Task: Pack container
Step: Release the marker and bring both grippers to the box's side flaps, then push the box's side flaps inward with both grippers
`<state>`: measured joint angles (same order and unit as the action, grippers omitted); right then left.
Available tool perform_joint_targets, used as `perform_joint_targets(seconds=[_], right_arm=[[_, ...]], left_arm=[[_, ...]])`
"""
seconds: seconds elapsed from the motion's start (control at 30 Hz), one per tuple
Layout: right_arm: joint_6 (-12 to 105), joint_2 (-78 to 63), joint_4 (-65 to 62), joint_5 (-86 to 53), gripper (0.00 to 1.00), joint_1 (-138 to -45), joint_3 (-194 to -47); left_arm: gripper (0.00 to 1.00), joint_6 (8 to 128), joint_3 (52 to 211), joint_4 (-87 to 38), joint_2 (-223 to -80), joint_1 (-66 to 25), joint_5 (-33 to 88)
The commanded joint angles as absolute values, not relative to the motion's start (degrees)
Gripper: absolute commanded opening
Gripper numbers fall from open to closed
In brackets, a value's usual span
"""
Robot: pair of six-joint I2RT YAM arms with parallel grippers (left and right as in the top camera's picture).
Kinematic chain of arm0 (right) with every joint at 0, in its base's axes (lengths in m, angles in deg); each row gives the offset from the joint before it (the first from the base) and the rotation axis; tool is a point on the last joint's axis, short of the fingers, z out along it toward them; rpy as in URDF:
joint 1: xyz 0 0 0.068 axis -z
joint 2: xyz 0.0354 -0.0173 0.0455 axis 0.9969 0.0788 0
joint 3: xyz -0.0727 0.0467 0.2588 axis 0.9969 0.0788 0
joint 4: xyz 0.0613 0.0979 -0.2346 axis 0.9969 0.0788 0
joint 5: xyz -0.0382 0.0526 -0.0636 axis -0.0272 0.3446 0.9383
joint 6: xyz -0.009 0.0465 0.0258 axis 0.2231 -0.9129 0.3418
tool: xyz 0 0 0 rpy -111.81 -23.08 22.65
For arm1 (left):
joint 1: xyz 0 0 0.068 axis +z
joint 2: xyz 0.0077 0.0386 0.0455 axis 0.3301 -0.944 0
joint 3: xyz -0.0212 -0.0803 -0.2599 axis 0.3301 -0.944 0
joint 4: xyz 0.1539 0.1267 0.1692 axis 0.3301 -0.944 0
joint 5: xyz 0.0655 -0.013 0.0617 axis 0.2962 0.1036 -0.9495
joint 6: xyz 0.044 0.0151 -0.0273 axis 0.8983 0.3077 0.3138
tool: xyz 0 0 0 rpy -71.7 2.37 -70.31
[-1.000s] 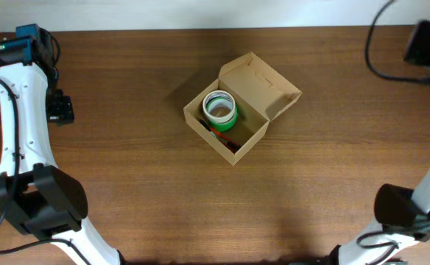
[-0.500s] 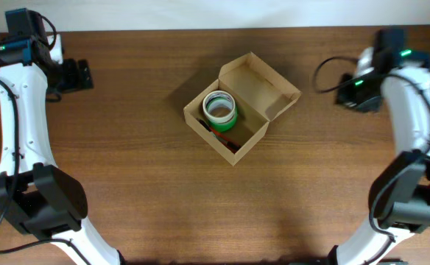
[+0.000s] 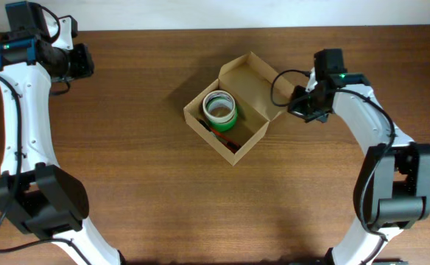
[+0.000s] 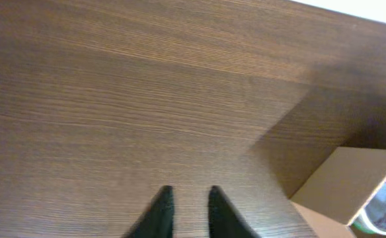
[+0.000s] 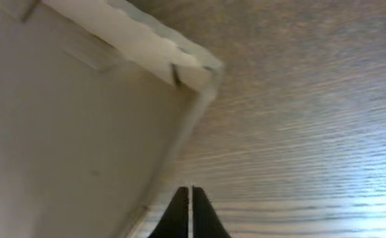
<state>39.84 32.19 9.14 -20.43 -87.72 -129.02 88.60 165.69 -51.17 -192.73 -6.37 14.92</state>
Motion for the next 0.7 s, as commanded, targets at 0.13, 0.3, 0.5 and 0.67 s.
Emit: perform_joint_targets(seconds=[0.13, 0.3, 0.5, 0.67], right_arm=[[37.5, 31.5, 4.1, -21.8, 0.04, -88.5, -128.6], [36.8, 31.5, -3.0, -26.0, 0.04, -88.5, -128.6], [36.1, 31.9, -6.9, -30.3, 0.04, -88.6, -128.6], [36.1, 33.4, -8.6, -34.0, 0.04, -89.8, -128.6]], left_arm=[[0.02, 89.2, 165.7, -52.0, -192.5, -8.5, 16.4], [0.02, 89.2, 165.7, -52.0, -192.6, -10.3, 15.5], [0.04, 89.2, 165.7, -51.2, -192.6, -11.0, 13.6], [0.14, 89.2, 165.7, -51.1, -192.6, -11.0, 14.0]])
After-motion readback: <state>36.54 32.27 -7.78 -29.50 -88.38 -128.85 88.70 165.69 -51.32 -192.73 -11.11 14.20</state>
